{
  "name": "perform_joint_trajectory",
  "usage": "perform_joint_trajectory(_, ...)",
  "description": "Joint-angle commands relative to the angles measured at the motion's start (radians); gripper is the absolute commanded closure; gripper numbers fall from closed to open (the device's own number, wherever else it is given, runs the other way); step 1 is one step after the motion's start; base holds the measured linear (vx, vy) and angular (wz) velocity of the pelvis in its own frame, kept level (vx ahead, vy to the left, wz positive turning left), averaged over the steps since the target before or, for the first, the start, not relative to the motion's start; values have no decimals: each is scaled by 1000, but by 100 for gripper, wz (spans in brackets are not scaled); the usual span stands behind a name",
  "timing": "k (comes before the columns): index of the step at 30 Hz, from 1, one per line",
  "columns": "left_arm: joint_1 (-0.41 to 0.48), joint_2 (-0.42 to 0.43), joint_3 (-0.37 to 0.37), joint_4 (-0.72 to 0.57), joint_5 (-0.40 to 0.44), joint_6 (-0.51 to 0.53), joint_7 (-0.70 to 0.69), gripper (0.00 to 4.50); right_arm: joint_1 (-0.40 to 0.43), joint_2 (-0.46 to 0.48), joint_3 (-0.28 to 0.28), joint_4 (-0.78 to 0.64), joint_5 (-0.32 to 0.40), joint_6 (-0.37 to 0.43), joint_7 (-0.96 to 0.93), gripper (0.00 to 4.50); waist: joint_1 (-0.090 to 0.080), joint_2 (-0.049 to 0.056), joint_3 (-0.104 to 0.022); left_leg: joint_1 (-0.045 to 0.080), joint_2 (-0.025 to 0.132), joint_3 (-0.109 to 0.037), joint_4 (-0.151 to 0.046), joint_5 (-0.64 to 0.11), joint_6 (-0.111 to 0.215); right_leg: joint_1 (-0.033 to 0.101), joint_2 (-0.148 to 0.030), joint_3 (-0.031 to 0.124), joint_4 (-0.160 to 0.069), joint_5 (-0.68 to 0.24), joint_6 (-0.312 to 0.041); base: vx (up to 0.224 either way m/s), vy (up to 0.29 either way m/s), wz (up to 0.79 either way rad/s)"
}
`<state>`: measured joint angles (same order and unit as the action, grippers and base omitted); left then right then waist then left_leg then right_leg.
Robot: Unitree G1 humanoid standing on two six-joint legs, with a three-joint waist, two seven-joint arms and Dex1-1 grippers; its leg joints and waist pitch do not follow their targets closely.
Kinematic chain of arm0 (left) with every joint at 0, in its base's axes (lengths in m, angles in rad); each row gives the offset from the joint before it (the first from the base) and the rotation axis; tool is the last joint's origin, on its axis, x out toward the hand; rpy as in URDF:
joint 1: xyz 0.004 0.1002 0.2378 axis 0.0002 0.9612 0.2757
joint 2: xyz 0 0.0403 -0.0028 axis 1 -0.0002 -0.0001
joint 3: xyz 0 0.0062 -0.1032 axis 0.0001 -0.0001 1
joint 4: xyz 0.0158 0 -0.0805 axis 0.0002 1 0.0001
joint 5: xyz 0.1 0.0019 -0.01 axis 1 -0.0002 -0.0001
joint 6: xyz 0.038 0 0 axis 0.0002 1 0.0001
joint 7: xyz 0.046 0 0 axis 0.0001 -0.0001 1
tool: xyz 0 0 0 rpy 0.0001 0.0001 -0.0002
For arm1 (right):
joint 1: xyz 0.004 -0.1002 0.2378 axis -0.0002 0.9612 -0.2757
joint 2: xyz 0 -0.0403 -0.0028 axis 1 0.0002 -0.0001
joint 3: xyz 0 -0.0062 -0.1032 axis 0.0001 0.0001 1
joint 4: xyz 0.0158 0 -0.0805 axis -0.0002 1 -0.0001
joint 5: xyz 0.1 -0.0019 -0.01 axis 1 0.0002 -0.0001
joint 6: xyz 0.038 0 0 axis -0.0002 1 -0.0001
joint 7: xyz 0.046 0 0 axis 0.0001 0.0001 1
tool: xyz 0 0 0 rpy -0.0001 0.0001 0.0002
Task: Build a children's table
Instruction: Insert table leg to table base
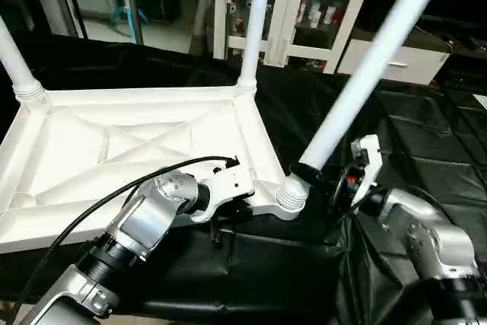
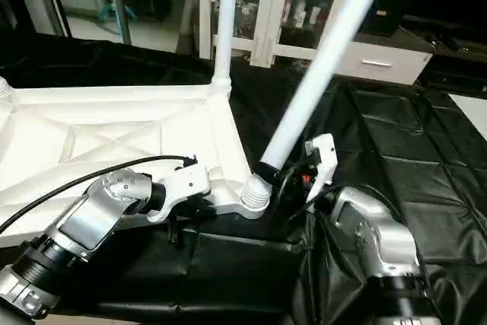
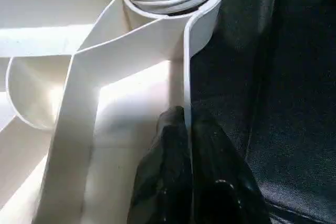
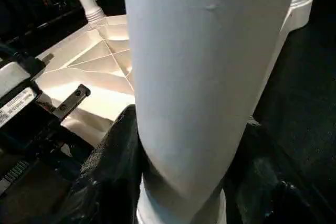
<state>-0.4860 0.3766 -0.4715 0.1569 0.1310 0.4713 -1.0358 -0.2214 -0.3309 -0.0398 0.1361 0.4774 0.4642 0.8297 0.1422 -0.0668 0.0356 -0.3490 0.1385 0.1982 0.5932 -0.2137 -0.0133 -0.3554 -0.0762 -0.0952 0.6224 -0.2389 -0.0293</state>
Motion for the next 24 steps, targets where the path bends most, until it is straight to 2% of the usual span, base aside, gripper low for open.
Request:
perform_joint_trajectory(1,1,-9,-12,8,-7,-4,12,450,60,-15,62,32,-41,38,19,265,-3,9,-36,16,123,-60,-90,-176,-32,22,-128,80,-81,-98,-173,0,0,0)
perform_joint_trajectory(2,1,-8,-12,9,-7,-4,12,450,64,-18,67,28,-47,36,21,265,-3,8,-36,15,121,-59,-89,-164,-25,23,-127,80,-80,-79,-176,0,0,0)
perform_joint_trajectory(3,1,-7,-12,11,-6,-5,13,450,85,-34,101,7,-77,18,35,265,-2,9,-34,14,121,-58,-89,-167,-21,23,-128,80,-83,-89,-176,0,0,0)
perform_joint_trajectory(4,1,-7,-12,11,-6,-5,13,450,85,-34,101,7,-77,18,35,265,-2,9,-34,14,121,-58,-89,-167,-21,23,-128,80,-83,-89,-176,0,0,0)
perform_joint_trajectory(9,0,-4,-13,11,-4,-6,12,450,86,-68,154,-5,-132,-10,41,265,-3,10,-31,16,123,-61,-94,-205,-29,21,-129,80,-91,-163,-165,0,0,0)
perform_joint_trajectory(12,1,0,-14,9,-3,-6,7,450,72,-78,174,-2,-151,-6,43,265,-4,10,-27,21,124,-63,-100,-232,-35,22,-131,80,-98,-202,-159,0,0,0)
perform_joint_trajectory(16,3,6,-16,4,-5,-5,1,450,44,-88,187,18,-172,-1,38,265,-5,8,-27,20,122,-61,-100,-218,-32,24,-131,81,-98,-188,-158,0,0,0)
perform_joint_trajectory(20,3,7,-17,1,-6,-5,0,450,7,-90,203,47,-192,-5,34,265,-6,7,-25,21,123,-64,-103,-239,-35,22,-132,81,-103,-247,-151,0,0,0)
perform_joint_trajectory(21,3,8,-18,0,-6,-4,0,450,-4,-91,214,52,-196,-7,38,265,-7,4,-24,22,124,-64,-104,-250,-39,21,-132,82,-106,-270,-147,0,0,0)
perform_joint_trajectory(24,4,8,-18,-1,-7,-4,2,450,-14,-94,242,52,-214,-17,47,265,-8,7,-22,23,126,-68,-107,-275,-50,19,-133,83,-109,-305,-136,0,0,0)
